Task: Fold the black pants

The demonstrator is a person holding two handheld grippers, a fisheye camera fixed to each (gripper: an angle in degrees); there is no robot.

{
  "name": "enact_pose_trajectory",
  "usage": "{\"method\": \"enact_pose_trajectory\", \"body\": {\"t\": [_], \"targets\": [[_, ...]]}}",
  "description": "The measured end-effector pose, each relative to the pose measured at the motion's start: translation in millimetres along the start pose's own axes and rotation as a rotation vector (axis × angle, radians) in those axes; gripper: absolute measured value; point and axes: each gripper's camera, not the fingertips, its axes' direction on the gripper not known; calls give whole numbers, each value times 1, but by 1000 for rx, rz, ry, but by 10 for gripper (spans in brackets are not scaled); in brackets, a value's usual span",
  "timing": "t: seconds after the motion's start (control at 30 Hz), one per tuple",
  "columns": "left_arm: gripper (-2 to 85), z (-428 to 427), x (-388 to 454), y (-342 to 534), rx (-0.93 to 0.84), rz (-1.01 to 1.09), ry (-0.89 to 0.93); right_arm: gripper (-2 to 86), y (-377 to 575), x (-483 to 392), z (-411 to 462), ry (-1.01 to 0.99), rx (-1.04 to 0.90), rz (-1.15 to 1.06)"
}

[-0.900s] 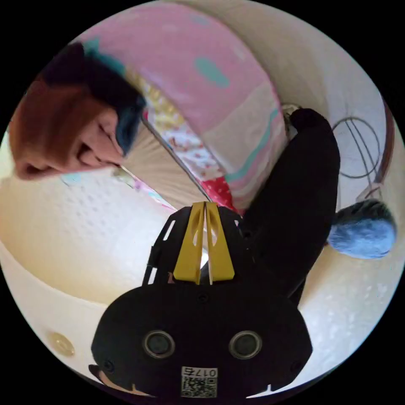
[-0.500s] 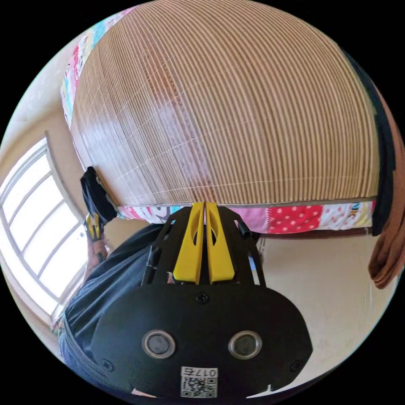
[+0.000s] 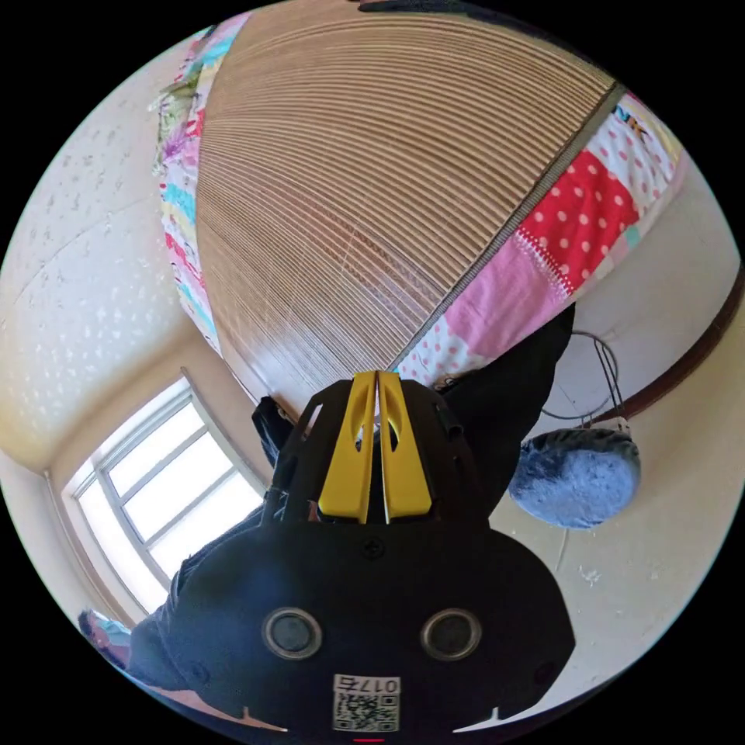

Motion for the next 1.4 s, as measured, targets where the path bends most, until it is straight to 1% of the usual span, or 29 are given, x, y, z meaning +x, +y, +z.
{"method": "enact_pose_trajectory", "body": {"t": [0.07, 0.1, 0.13, 0.2, 0.23, 0.27, 0.3, 0.33, 0.37, 0.4, 0.43, 0.47, 0.53, 0.57, 0.6, 0.63, 0.67, 0.7, 0.73, 0.77, 0.8, 0.83, 0.93, 1.0, 1.1, 1.17, 1.27, 1.33, 1.4], "targets": [[146, -13, -10, -20, 34, -11, 15, 4, 24, 15, -7, -63, 61, 21], [144, -7, -16, -32, -5, -8, 51, 4, 40, 27, -9, -93, 92, 40], [140, 9, -20, -41, -86, -12, 94, 4, 56, 41, -10, -111, 119, 69], [115, 34, -19, -40, -151, -34, 122, 4, 80, 63, -6, -134, 156, 128], [82, 35, -21, -30, -88, -124, 96, 4, 96, 78, -1, -160, 180, 168], [69, 34, -23, -22, -38, -195, 109, 4, 103, 85, 2, -180, 195, 183], [43, 35, -26, -5, 59, -303, 259, 3, 118, 97, 8, -232, 236, 201], [31, 41, -22, 10, 133, -317, 500, 3, 132, 109, 15, -298, 289, 221], [24, 47, -16, 16, 151, -303, 629, 3, 139, 113, 19, -334, 317, 231], [19, 61, 4, 26, 134, -270, 801, 4, 150, 122, 28, -412, 371, 245], [14, 73, 36, 32, 61, -185, 853, 4, 159, 129, 38, -495, 419, 256], [12, 79, 55, 34, 1, -122, 857, 4, 162, 132, 43, -536, 441, 261], [1, 113, 139, 42, -368, 207, 807, 3, 170, 138, 62, -694, 536, 278], [0, 123, 161, 47, -481, 300, 788, 3, 170, 138, 67, -733, 558, 277], [-2, 140, 199, 61, -678, 482, 759, 3, 168, 136, 76, -805, 589, 269], [-2, 152, 225, 75, -812, 609, 756, 3, 164, 131, 85, -857, 596, 255], [-1, 156, 231, 79, -840, 632, 734, 3, 161, 127, 88, -873, 592, 243], [5, 160, 235, 81, -830, 615, 664, 3, 154, 117, 95, -893, 574, 205], [21, 164, 229, 78, -785, 540, 611, 3, 145, 105, 101, -899, 536, 158], [34, 165, 223, 75, -756, 491, 595, 3, 141, 98, 104, -898, 512, 131], [59, 164, 209, 69, -679, 371, 574, 3, 133, 85, 108, -887, 458, 67], [83, 161, 192, 66, -591, 244, 575, 3, 127, 73, 110, -864, 407, 8], [108, 160, 158, 64, -433, 0, 604, 3, 123, 56, 112, -790, 337, -84], [127, 172, 155, 62, -444, -45, 589, 2, 126, 57, 113, -761, 338, -88], [156, 198, 174, 59, -506, -22, 543, 3, 137, 74, 114, -766, 392, -35], [154, 208, 196, 59, -508, 26, 549, 4, 145, 87, 116, -791, 442, 5], [126, 227, 251, 63, -531, 182, 640, 4, 158, 106, 120, -845, 518, 52], [146, 255, 300, 73, -627, 263, 609, 4, 164, 115, 125, -875, 550, 67], [164, 275, 334, 82, -664, 328, 565, 4, 166, 119, 129, -880, 553, 67]]}}
